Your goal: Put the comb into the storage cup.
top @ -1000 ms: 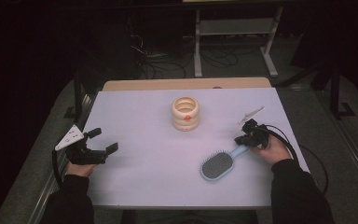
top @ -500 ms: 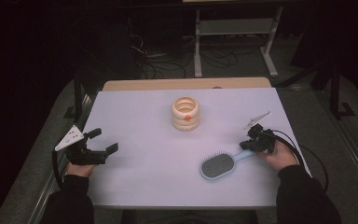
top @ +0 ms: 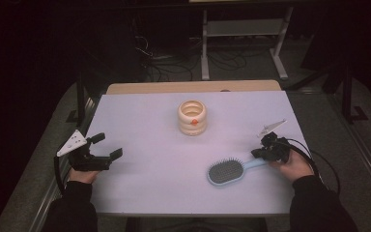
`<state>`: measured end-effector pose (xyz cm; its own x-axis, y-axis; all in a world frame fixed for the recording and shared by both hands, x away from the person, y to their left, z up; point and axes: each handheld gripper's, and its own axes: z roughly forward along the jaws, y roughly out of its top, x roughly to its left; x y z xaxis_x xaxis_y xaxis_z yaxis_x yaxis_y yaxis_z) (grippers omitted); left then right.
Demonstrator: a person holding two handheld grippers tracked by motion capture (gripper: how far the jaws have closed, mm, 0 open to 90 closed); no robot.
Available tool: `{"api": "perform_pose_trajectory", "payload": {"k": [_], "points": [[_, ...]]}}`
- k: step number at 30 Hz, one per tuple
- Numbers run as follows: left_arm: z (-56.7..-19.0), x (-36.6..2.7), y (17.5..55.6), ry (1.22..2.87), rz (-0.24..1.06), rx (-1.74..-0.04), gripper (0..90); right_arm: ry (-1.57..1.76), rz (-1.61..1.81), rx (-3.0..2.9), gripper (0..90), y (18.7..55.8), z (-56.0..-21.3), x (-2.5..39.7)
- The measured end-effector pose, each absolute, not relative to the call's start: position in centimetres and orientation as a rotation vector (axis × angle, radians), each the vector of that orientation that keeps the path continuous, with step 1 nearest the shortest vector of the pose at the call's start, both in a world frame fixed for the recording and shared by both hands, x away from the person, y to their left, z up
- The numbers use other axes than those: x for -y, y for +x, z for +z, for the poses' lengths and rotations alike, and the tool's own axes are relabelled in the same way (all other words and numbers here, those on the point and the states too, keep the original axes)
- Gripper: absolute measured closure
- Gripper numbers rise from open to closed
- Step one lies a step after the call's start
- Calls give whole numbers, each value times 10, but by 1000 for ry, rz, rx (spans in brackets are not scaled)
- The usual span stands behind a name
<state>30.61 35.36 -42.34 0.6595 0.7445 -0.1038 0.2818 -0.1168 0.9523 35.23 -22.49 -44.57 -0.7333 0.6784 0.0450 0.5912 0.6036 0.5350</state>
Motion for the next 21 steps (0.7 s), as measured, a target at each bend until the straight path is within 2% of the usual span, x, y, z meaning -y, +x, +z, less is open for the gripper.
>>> {"api": "perform_pose_trajectory", "payload": {"k": [21], "points": [[-423, -353, 305, 1692, 489, -842, 0, 1047, 803, -2664, 889, 336, -445, 230]]}}
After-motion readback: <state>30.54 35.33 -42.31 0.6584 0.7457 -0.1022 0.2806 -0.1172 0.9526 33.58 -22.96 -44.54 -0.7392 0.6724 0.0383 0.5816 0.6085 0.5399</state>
